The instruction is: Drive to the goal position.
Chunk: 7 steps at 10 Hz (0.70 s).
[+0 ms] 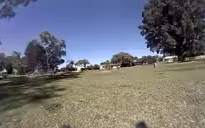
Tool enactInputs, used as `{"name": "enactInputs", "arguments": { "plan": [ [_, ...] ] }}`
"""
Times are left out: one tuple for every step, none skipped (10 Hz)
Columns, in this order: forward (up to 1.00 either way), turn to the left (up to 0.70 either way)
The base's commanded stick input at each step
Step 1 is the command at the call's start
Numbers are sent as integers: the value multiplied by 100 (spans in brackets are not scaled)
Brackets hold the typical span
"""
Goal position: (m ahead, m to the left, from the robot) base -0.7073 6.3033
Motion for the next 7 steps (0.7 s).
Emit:
{"name": "enactInputs", "arguments": {
  "plan": [
    [70,27],
    [70,27],
    [70,27],
    [29,37],
    [0,45],
    [0,45],
    [0,45]
  ]
}}
